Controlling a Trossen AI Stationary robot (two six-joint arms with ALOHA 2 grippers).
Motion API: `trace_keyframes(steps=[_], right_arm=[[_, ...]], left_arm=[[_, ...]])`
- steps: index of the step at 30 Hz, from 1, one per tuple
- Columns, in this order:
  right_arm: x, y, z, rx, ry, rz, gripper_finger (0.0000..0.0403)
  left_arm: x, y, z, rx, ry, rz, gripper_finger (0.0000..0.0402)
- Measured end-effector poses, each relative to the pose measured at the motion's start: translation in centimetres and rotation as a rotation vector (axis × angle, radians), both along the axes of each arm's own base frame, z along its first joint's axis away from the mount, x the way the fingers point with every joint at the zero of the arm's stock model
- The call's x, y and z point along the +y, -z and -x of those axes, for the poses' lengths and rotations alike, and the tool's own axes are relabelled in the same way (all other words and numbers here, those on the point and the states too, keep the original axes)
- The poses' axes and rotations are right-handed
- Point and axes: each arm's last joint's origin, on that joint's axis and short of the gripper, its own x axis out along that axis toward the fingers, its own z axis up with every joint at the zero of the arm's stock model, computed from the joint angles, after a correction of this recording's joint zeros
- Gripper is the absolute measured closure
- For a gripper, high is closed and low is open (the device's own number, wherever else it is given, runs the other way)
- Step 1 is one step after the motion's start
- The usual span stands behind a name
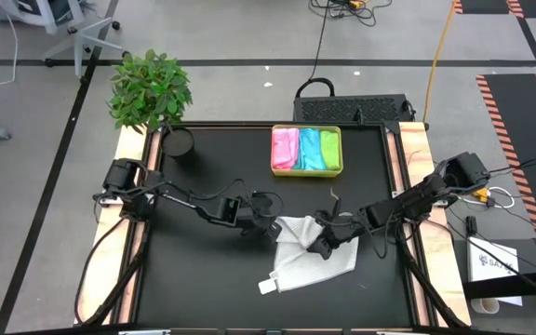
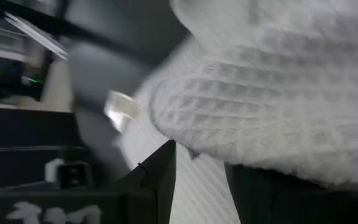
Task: Fold microfiber towels
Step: Fold the white microfiber cloth
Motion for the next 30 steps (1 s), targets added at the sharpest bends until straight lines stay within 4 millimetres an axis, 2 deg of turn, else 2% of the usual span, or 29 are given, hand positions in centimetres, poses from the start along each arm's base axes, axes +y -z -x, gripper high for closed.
trace_keyframes(steps=[5,10,13,19,30], right_arm=[[-0.4,-1.2,-0.8,-0.127,0.016,-0.032,0.0279],[-0.5,-1.1,-0.8,-0.107,0.029,-0.040,0.0279],[-0.5,-1.1,-0.8,-0.082,0.078,-0.105,0.0279],[-0.4,-2.0,-1.2,-0.163,0.111,-0.194,0.0279],[-1.1,-0.3,-0.3,0.031,0.171,-0.120,0.0280]], left_arm=[[0.0,0.0,0.0,0.000,0.000,0.000,0.0401],[-0.1,0.0,0.0,0.002,0.013,0.014,0.0401],[-0.1,0.0,0.0,0.003,0.013,0.014,0.0401],[-0.1,0.0,0.0,0.003,0.014,0.013,0.0401],[-0.1,0.0,0.0,0.005,0.025,0.010,0.0401]])
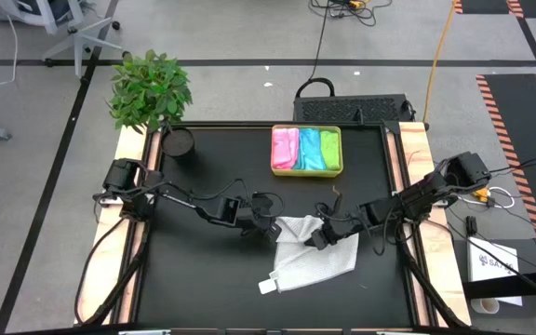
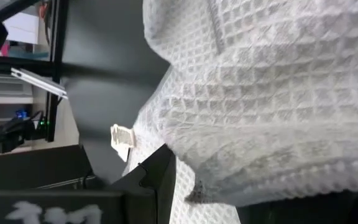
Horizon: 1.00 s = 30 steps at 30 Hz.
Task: Fold microfiber towels
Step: Fold the white microfiber cloth
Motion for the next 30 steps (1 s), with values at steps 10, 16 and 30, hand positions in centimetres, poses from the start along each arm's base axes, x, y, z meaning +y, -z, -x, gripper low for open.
trace_keyframes(steps=[10,16,30], right_arm=[[-0.6,0.0,-0.1,0.002,0.018,0.007,0.0310],[-0.3,-0.4,-0.4,-0.058,-0.062,0.008,0.0395],[-1.5,-7.9,0.5,-0.513,-0.135,-0.010,0.0401]], left_arm=[[0.0,0.0,0.0,0.001,0.006,-0.005,0.0401],[0.0,0.0,0.0,0.002,0.007,-0.007,0.0401],[1.2,-8.5,4.1,-0.106,-0.038,-0.204,0.0401]])
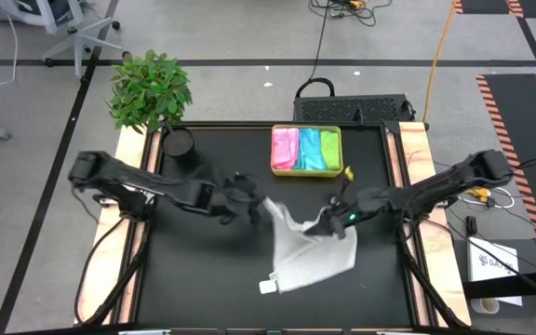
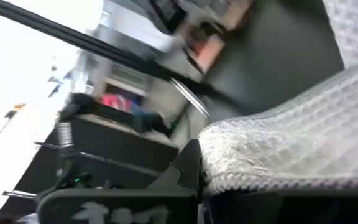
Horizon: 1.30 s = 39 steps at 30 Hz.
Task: Fold microfiber towels
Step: Fold the white microfiber cloth
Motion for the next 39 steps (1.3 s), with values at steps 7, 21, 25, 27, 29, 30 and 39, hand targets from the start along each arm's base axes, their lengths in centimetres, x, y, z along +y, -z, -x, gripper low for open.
trace_keyframes(steps=[7,21,25,27,29,30,39], right_arm=[[-3.8,-5.5,3.0,-0.326,0.146,0.149,0.0402],[-9.2,-8.3,6.0,-0.489,0.452,0.284,0.0402],[-9.7,-8.1,5.9,-0.480,0.458,0.286,0.0403],[-9.8,-8.1,5.8,-0.481,0.462,0.287,0.0403],[-9.9,-8.2,5.9,-0.484,0.450,0.288,0.0403],[-9.9,-8.2,5.9,-0.485,0.445,0.289,0.0403],[-10.3,-8.6,6.1,-0.531,0.473,0.279,0.0403]], left_arm=[[1.5,-7.9,5.9,-0.170,-0.063,-0.199,0.0401],[3.5,-13.0,12.5,-0.213,-0.111,-0.453,0.0401],[4.3,-12.7,12.6,-0.173,-0.131,-0.465,0.0401],[4.7,-12.7,12.6,-0.161,-0.128,-0.466,0.0401],[5.0,-12.6,12.6,-0.152,-0.117,-0.466,0.0401],[5.2,-12.6,12.6,-0.145,-0.116,-0.470,0.0401],[6.3,-13.9,14.8,-0.193,-0.105,-0.481,0.0401]])
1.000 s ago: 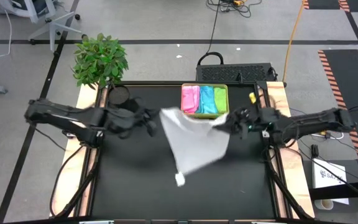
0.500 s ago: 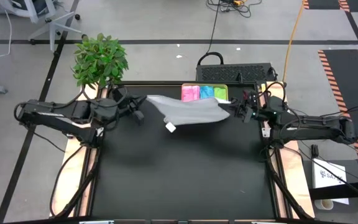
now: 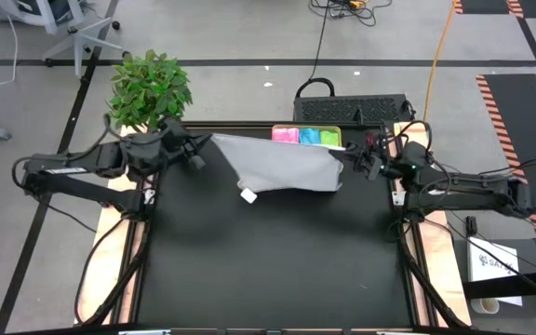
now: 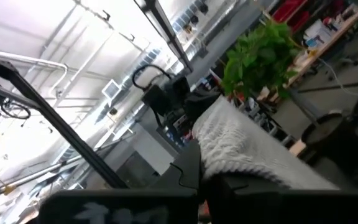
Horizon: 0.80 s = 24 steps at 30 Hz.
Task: Fold microfiber towels
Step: Fold the white microfiber cloth
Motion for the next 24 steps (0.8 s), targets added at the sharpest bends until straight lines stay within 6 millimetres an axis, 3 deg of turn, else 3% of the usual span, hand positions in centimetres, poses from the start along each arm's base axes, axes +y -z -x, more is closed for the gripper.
trace_keyframes(steps=[9,16,20,24], right_arm=[[-1.3,-0.7,-0.2,-0.023,0.050,0.008,0.0403],[-3.1,-4.1,-3.0,-0.030,0.004,0.094,0.0403],[-3.8,-5.9,-4.6,-0.034,-0.042,0.157,0.0403],[-4.2,-6.2,-5.5,-0.006,-0.072,0.165,0.0403]], left_arm=[[0.5,-0.7,1.2,-0.019,0.005,-0.027,0.0401],[1.4,-0.9,1.3,-0.010,-0.013,-0.052,0.0401],[1.9,-2.8,2.1,-0.027,-0.005,-0.100,0.0401],[2.1,-5.2,3.3,-0.040,0.007,-0.133,0.0401]])
